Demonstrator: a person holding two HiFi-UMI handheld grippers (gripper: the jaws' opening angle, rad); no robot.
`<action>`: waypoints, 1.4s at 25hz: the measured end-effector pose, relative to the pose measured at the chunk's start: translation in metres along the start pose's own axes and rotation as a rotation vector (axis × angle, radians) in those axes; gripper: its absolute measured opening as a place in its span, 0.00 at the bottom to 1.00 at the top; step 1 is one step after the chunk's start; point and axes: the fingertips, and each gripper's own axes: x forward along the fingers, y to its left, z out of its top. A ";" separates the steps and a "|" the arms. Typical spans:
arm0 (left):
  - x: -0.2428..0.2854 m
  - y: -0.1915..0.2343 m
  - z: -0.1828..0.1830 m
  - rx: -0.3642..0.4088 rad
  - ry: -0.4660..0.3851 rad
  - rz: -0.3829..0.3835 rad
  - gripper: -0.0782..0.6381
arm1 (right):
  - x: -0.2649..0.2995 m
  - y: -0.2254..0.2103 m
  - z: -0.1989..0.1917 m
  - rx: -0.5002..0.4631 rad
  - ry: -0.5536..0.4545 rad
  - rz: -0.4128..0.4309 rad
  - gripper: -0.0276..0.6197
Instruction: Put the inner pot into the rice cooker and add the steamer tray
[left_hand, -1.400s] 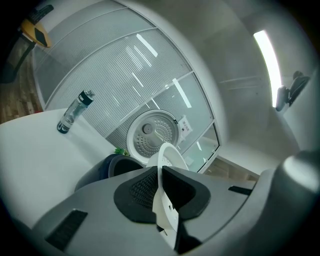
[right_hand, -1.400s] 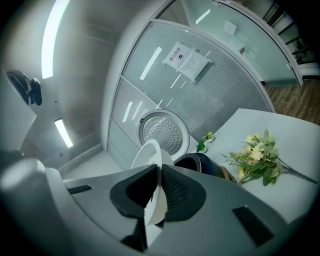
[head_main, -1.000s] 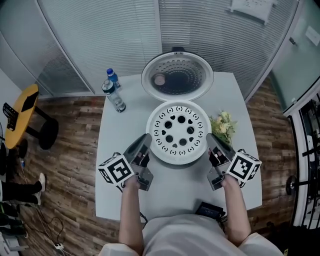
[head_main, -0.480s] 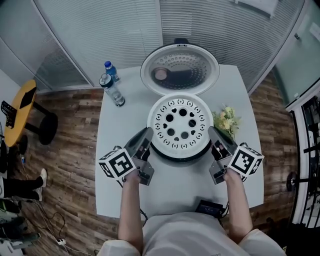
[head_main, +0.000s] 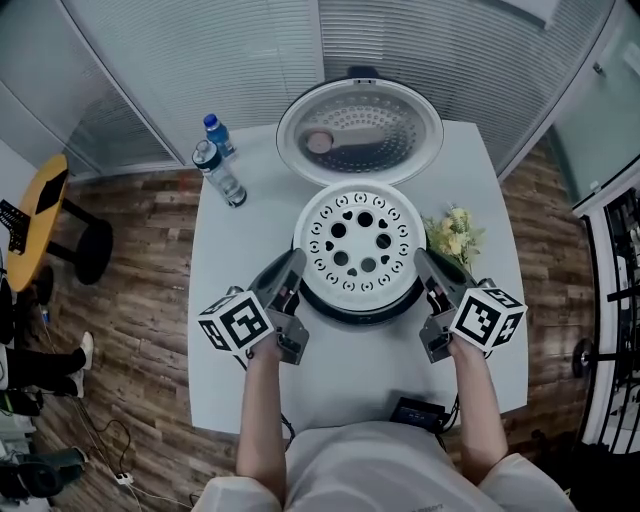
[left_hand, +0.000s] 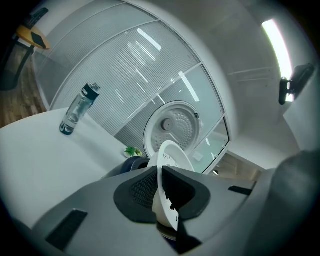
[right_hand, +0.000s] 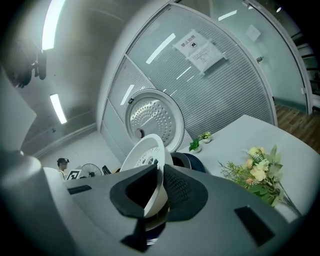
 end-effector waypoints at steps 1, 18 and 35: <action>0.000 0.001 0.000 0.004 0.002 0.006 0.15 | 0.001 -0.001 -0.001 -0.004 0.005 -0.002 0.10; 0.012 0.008 -0.009 0.165 0.073 0.100 0.16 | 0.007 -0.011 -0.007 -0.051 0.041 -0.045 0.11; 0.020 0.016 -0.019 0.462 0.198 0.228 0.25 | 0.014 -0.014 -0.013 -0.245 0.085 -0.146 0.15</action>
